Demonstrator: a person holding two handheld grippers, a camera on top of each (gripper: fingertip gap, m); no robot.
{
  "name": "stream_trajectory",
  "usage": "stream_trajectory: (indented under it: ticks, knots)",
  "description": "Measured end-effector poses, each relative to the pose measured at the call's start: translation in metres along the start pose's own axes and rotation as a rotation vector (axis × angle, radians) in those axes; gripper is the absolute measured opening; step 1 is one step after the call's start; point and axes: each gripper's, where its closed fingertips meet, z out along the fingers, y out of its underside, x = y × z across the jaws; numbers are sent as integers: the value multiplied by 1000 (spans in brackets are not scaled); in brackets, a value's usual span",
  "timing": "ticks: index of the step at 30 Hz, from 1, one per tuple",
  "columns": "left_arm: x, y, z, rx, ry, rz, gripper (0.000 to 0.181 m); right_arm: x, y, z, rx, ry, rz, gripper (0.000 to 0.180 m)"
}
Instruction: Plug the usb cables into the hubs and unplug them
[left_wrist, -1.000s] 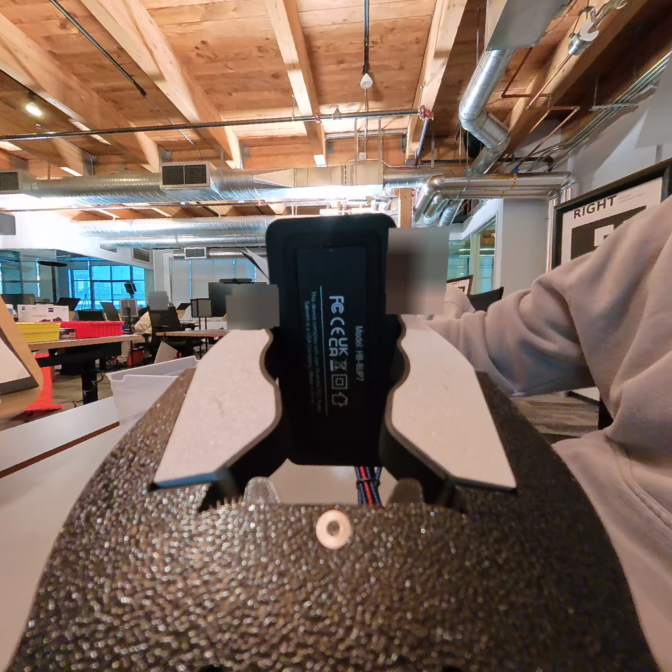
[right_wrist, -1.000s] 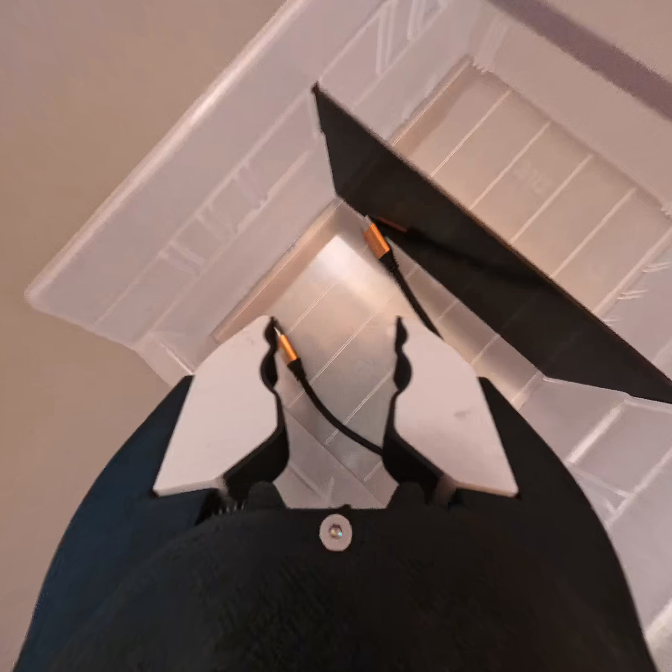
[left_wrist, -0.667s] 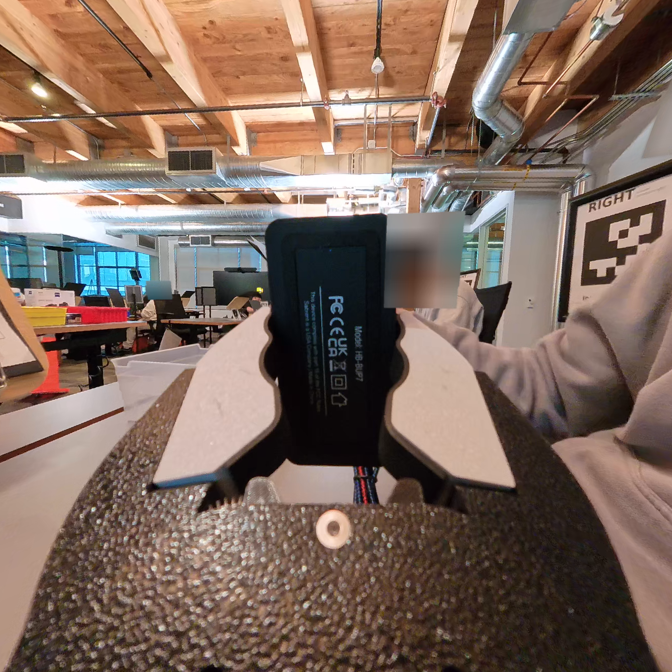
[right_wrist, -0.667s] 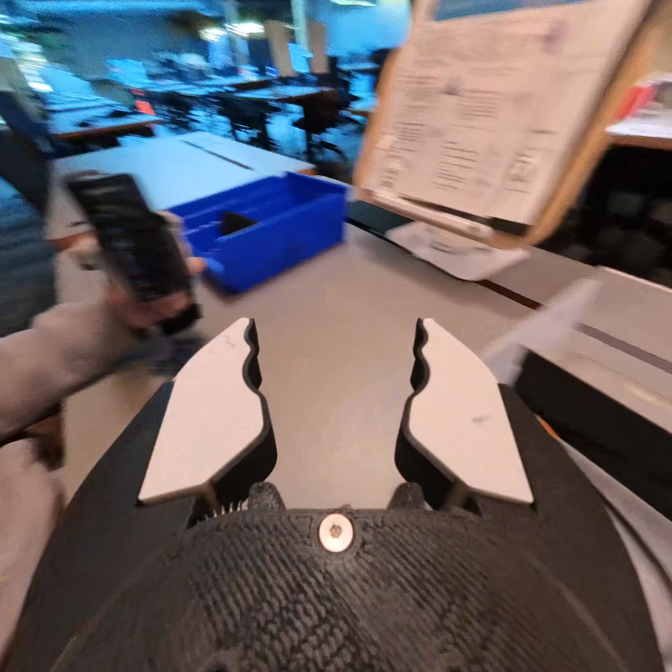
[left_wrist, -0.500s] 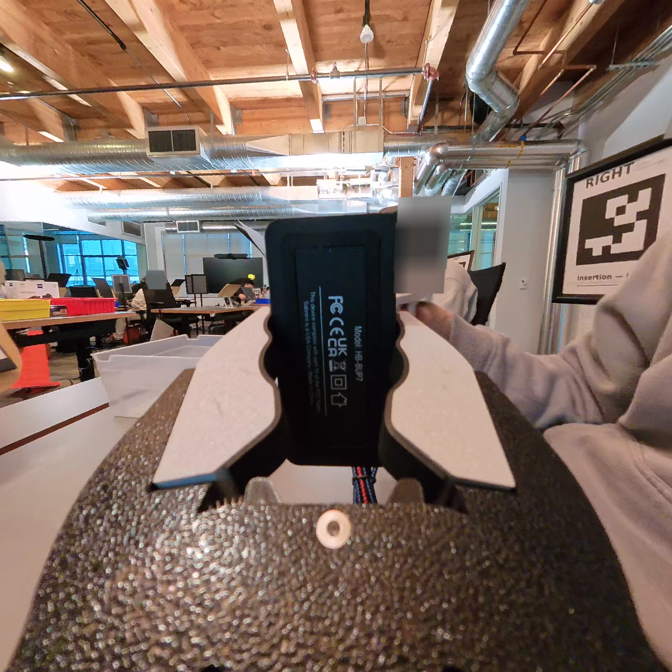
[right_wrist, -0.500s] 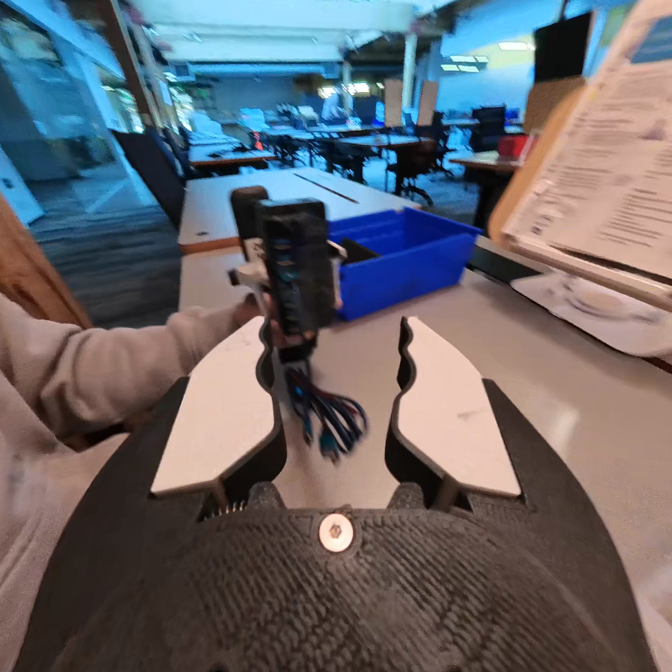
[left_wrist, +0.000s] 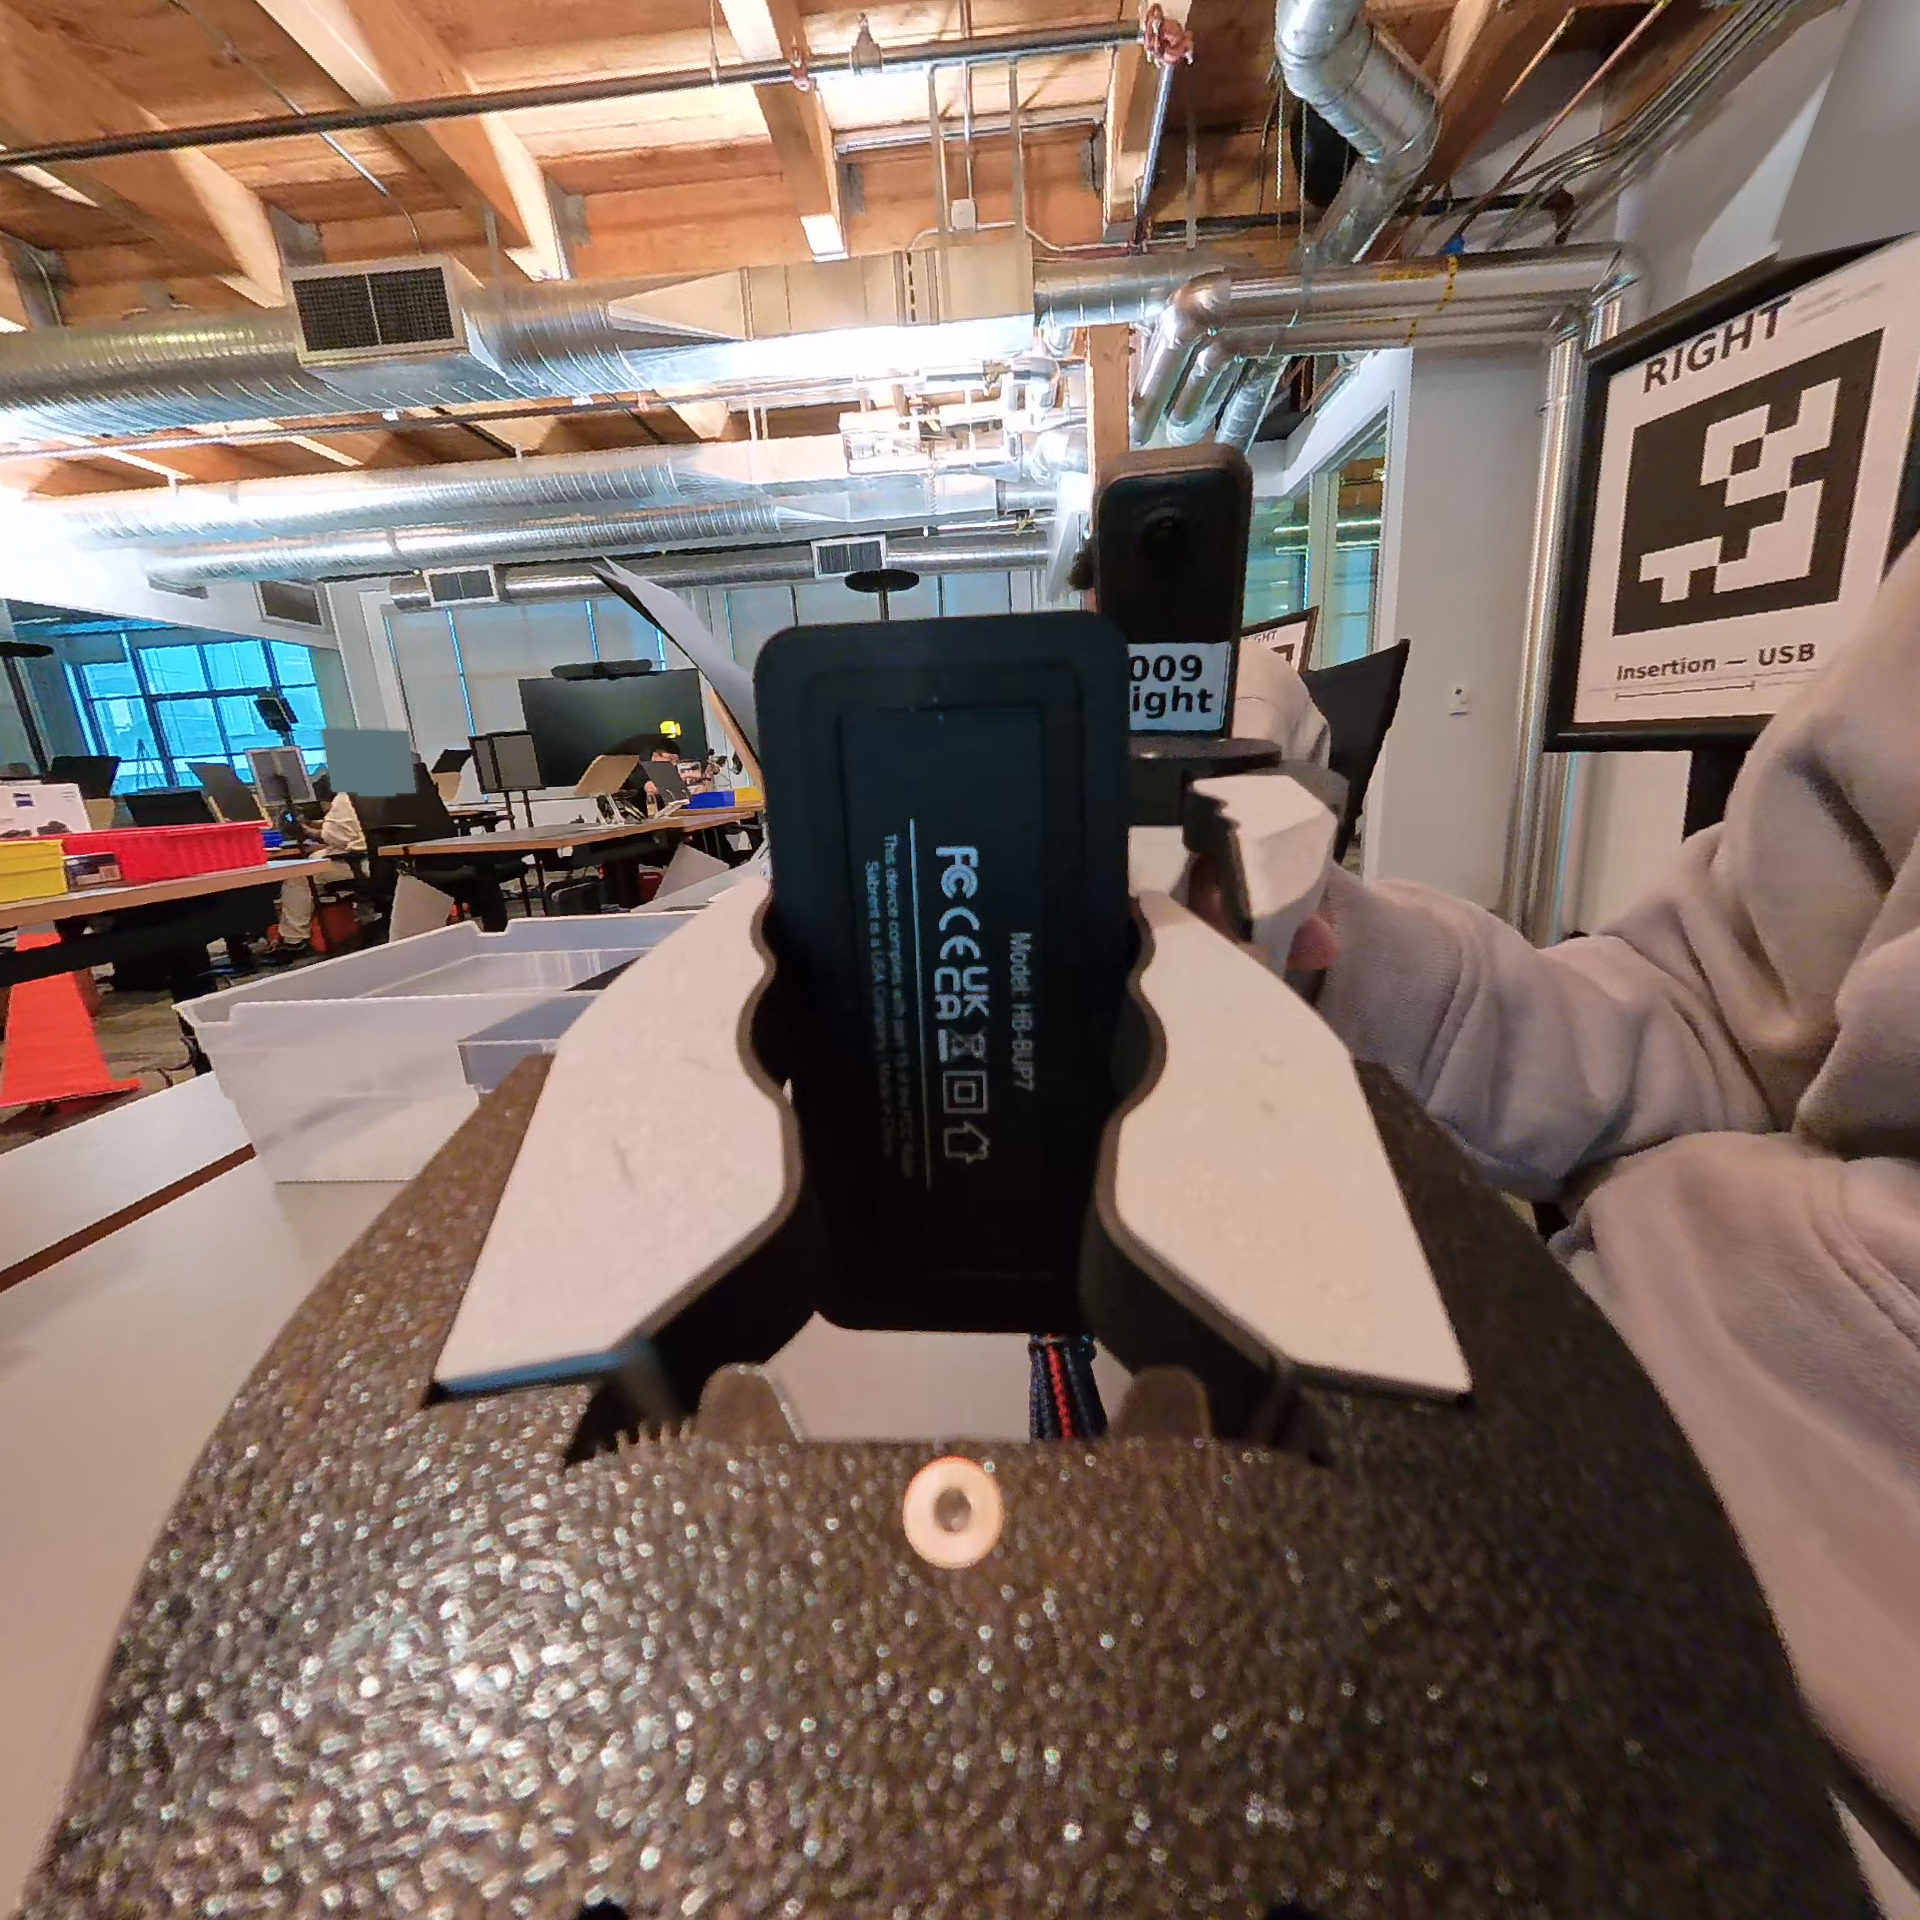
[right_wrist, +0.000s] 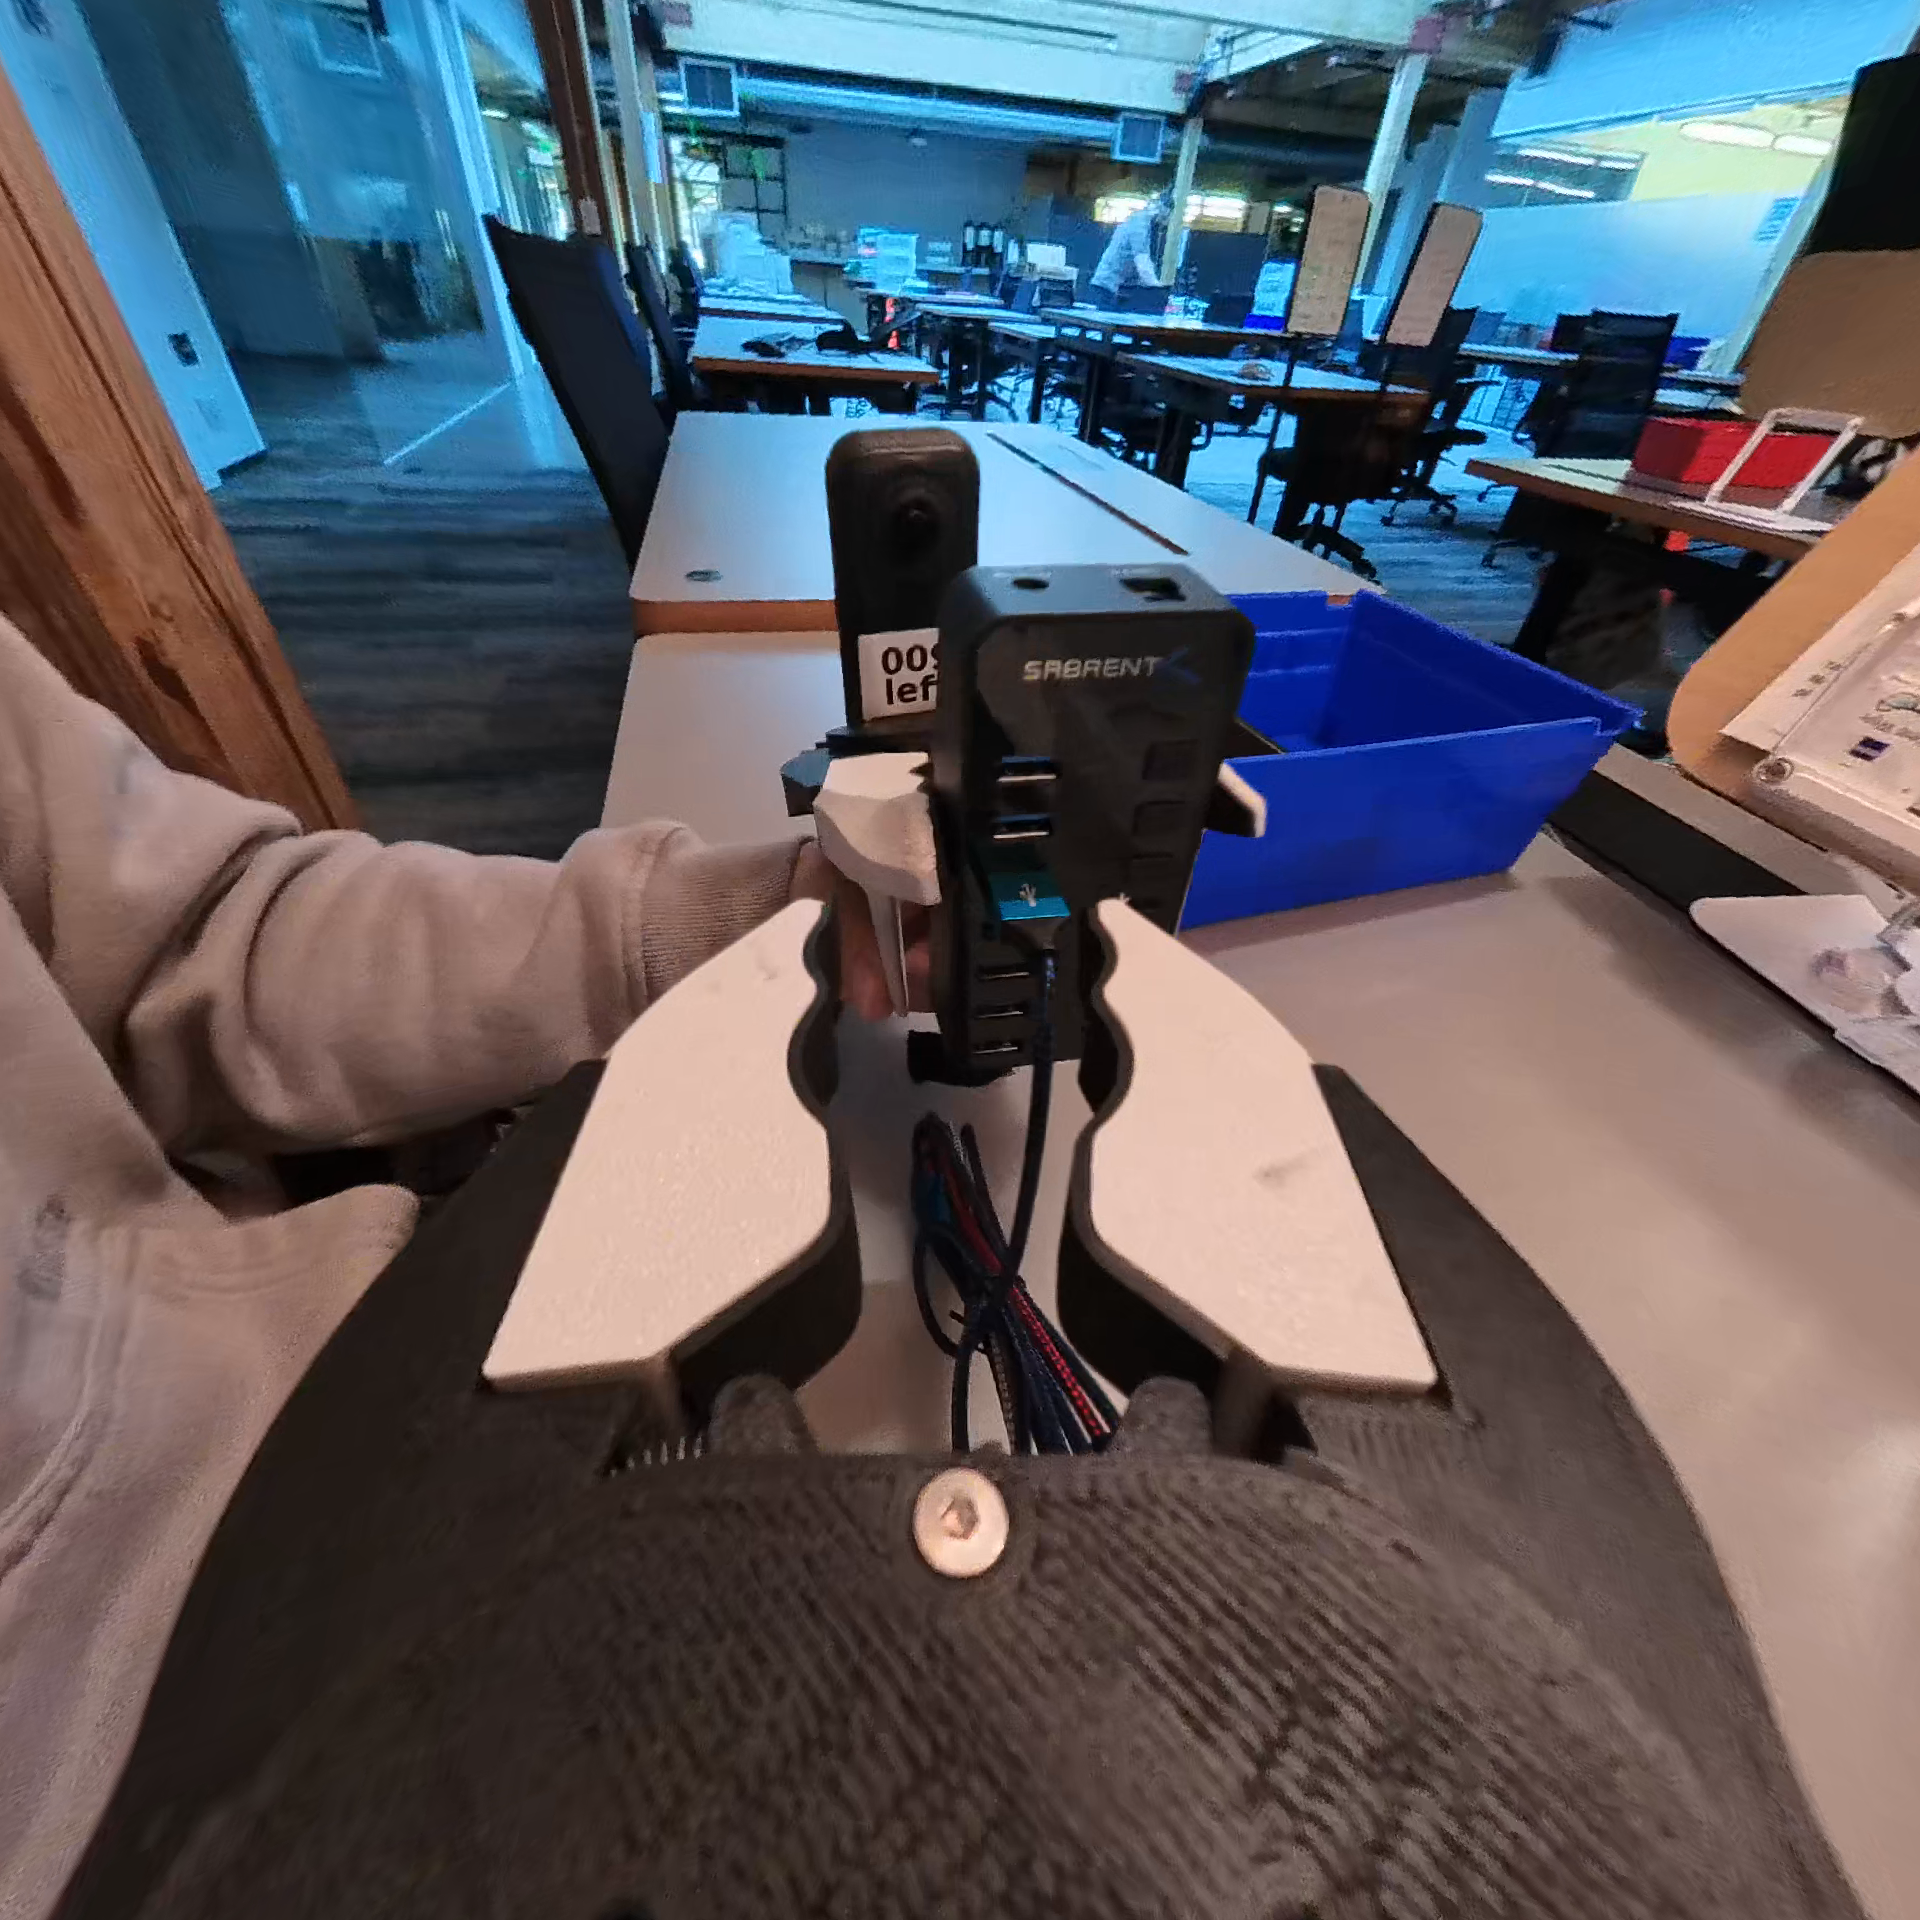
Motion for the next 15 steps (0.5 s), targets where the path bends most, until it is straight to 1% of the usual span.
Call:
stream_trajectory:
  ticks: [4, 9, 15]
  knots:
    - [2, -1, 0, 5, 13, 6, 60, 11, 4, 4, 4, 52, 7, 31]
    - [4, -3, 0, 25, 28, 3, 60, 11, 4, 4, 48, 24, 57, 23]
    - [7, -1, 3, 24, 38, 11, 60, 8, 3, 7, 77, 27, 50, 16]
